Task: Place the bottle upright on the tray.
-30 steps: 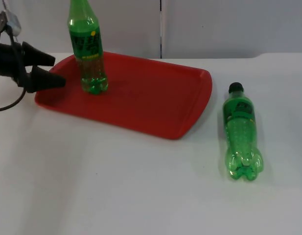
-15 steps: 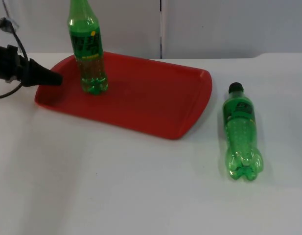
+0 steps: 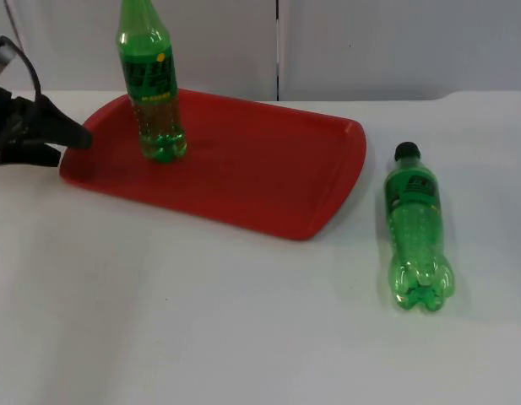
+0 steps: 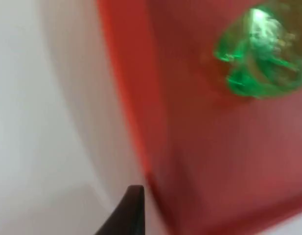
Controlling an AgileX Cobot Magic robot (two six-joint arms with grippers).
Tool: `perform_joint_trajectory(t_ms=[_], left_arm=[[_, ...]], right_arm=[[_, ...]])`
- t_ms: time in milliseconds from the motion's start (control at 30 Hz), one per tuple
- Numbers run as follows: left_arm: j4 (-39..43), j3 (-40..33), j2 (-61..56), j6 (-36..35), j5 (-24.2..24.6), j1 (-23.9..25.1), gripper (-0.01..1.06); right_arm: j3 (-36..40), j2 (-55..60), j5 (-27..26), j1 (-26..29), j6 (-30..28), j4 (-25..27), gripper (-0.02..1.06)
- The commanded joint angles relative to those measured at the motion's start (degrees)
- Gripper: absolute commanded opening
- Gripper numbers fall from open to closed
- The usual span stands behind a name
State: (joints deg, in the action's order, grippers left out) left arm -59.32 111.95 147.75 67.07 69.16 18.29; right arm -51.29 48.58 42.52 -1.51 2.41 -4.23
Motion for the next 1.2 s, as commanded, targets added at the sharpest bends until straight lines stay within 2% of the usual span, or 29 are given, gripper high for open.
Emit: perform_joint_trajectory(t_ms=[0, 67, 100, 133, 267, 433, 767, 933, 1167], left_arm=[[-0.2, -4.4, -3.8, 0.3, 0.8, 0.0, 1.05], [-0.6, -10.2, -7.5, 1.4, 0.5, 0.0, 1.05], [-0.8, -13.5, -9.9, 1.9, -2.3, 0.0, 1.05], [-0.8, -13.5, -9.9, 1.9, -2.3, 0.0, 1.05], [-0.5, -24.5, -20.4, 3.1, -11.3, 0.0, 1.05], [-0.2, -30.5, -28.0, 2.9, -12.8, 0.0, 1.05], [2.2, -36.5, -42.6, -2.1, -16.8, -0.1, 1.05], [3.8, -38.8, -53.5, -10.3, -22.9, -0.2, 1.05], [6.4, -38.8, -63.7, -18.4, -25.6, -0.2, 1.05]], right_arm=[[-0.1, -0.2, -0.3, 0.2, -0.4, -0.6, 1.05], [-0.1, -0.2, -0.3, 0.2, -0.4, -0.6, 1.05], [-0.1, -0.2, -0.3, 0.2, -0.4, -0.6, 1.05], [-0.1, -0.2, -0.3, 0.2, -0.4, -0.6, 1.05], [-0.1, -0.2, -0.3, 0.2, -0.4, -0.6, 1.05], [-0.1, -0.2, -0.3, 0.2, -0.4, -1.7, 1.05], [-0.1, -0.2, -0.3, 0.2, -0.4, -1.7, 1.05], [-0.1, -0.2, -0.3, 0.2, -0.4, -1.7, 1.05], [-0.1, -0.2, 0.1, 0.2, -0.4, -1.7, 1.05]])
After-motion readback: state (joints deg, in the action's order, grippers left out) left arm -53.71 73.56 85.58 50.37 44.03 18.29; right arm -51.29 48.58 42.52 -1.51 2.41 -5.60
